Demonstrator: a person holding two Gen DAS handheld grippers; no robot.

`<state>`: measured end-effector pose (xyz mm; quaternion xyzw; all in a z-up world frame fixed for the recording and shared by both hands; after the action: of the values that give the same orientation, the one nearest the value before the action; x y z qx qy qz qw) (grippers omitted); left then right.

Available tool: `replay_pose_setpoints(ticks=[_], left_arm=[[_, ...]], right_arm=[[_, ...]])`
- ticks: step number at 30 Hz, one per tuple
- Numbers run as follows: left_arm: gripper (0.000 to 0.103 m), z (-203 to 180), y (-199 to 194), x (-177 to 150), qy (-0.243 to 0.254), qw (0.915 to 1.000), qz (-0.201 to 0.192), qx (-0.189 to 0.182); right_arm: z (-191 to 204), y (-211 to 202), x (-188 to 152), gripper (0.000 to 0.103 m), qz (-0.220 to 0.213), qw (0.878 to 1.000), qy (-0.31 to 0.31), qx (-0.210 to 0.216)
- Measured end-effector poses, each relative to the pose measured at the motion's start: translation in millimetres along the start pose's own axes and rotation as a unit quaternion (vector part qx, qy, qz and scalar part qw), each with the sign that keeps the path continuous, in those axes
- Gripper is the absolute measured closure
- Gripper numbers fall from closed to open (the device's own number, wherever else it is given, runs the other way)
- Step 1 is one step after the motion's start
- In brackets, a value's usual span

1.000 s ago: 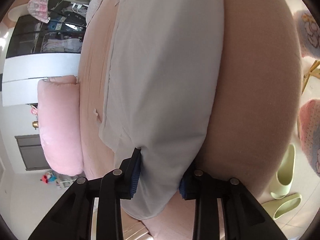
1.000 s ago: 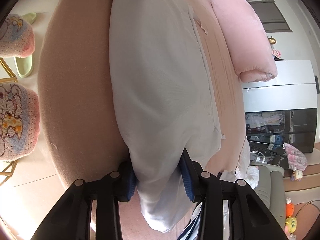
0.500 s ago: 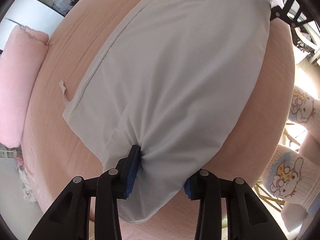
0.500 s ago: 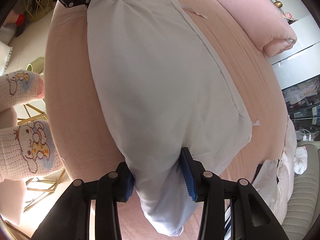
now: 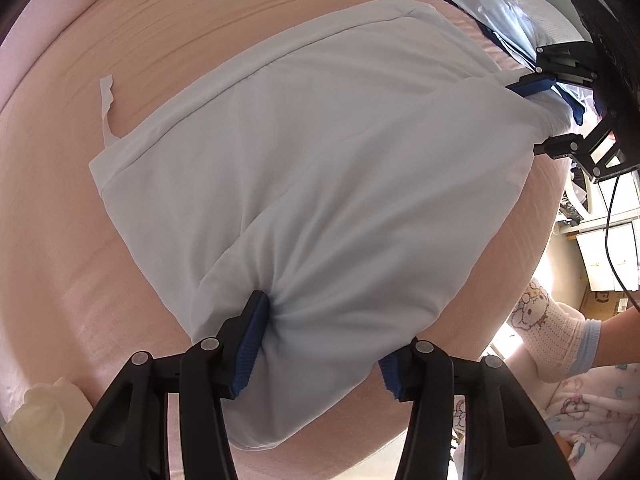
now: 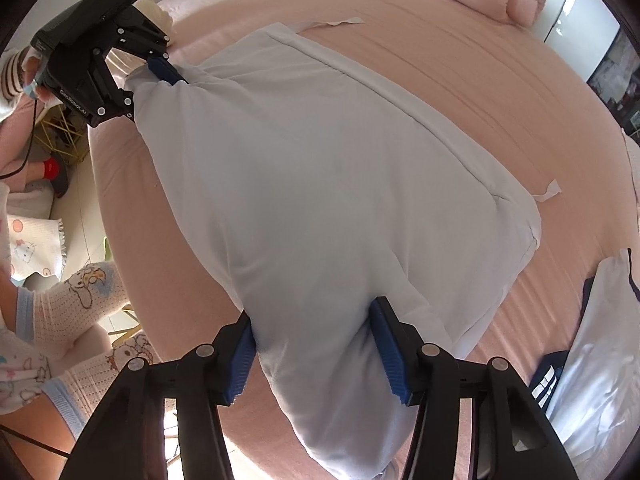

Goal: Fold clothes
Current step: 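Lift the grasped end with both grippers and roll it over the shirt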

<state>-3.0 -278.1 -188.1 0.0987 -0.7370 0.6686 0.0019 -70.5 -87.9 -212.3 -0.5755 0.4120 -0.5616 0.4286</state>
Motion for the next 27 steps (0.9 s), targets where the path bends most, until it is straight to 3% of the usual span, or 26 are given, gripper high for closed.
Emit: replay_pose_setpoints(ticks=[5, 12, 27], left_arm=[[0.056, 17, -4, 5, -0.043, 0.9974, 0.007, -0.056], [0.056, 52, -5, 19, -0.130, 0.9828, 0.012, -0.130], [0.055, 70, 1, 33, -0.179, 0.9763, 0.005, -0.122]], right_arm=[[-13, -5, 5, 0.051, 0.005, 0.999, 0.037, 0.028], [-56, -9, 21, 0.051, -0.011, 0.987, 0.138, 0.084], [-105, -7, 69, 0.051, -0.042, 0.974, 0.198, 0.106]])
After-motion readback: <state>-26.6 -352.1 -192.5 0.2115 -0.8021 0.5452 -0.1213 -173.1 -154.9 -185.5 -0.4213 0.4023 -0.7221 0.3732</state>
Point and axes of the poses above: each gripper's, at about its wrist camera, not at the fingertips, and y roughly the way its jaws point, z to its left, x to its top, the point moved 1 cm from there along y, roughly the way its jaws point
